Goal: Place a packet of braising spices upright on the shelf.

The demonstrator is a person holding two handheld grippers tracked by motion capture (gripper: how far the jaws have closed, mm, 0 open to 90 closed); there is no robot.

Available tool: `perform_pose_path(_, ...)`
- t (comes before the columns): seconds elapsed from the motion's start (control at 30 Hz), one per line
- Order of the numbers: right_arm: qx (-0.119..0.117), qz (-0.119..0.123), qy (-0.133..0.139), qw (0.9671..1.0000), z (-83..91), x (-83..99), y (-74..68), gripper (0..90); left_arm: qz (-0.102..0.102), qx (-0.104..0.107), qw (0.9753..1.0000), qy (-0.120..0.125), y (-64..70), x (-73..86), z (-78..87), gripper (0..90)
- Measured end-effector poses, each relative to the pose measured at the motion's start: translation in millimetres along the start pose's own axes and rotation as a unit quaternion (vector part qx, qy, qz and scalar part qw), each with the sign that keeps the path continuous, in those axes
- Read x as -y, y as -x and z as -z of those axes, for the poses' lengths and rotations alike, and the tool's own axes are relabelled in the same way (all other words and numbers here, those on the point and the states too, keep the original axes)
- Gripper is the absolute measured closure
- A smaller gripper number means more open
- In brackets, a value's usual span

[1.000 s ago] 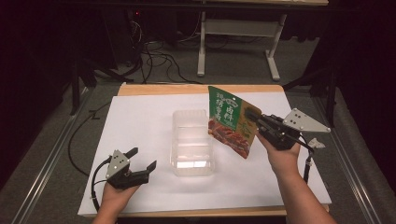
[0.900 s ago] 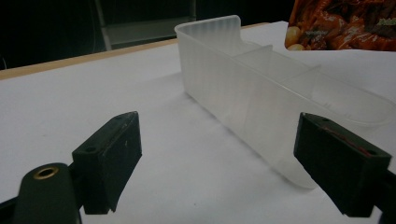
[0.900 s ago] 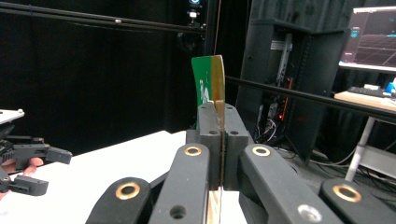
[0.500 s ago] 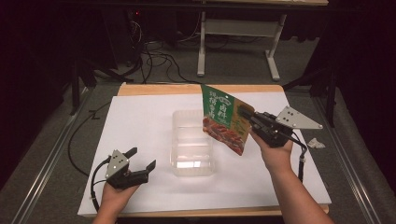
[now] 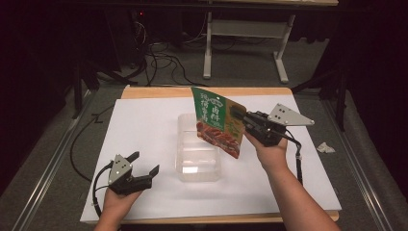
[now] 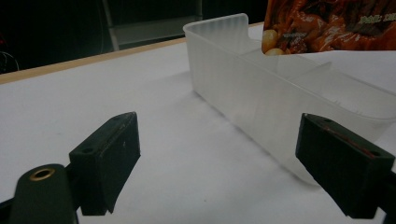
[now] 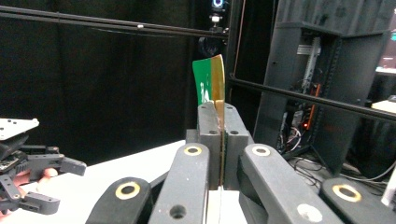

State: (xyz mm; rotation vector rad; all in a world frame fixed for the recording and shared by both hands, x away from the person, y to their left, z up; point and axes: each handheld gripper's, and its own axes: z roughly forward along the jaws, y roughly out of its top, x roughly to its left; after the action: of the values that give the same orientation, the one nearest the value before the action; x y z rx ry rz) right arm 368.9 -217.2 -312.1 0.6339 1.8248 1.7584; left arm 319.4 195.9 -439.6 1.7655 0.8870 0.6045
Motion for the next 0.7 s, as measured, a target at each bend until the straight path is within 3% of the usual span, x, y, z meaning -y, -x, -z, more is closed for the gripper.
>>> perform_pose_path(0.3, 0.003, 0.001, -0.009, 1.0, -2.6, 0.0, 0.3, 90.0, -0.012, 0.014, 0.9998, -0.002, 1.5, -0.2, -2.2, 13.5)
perform_pose_path(0.7, -0.017, 0.0, -0.005, 0.9998, -27.2, 4.1, 3.5, 90.0, 0.002, 0.007, 1.0, 0.004, -0.8, -1.1, 0.5, 11.7)
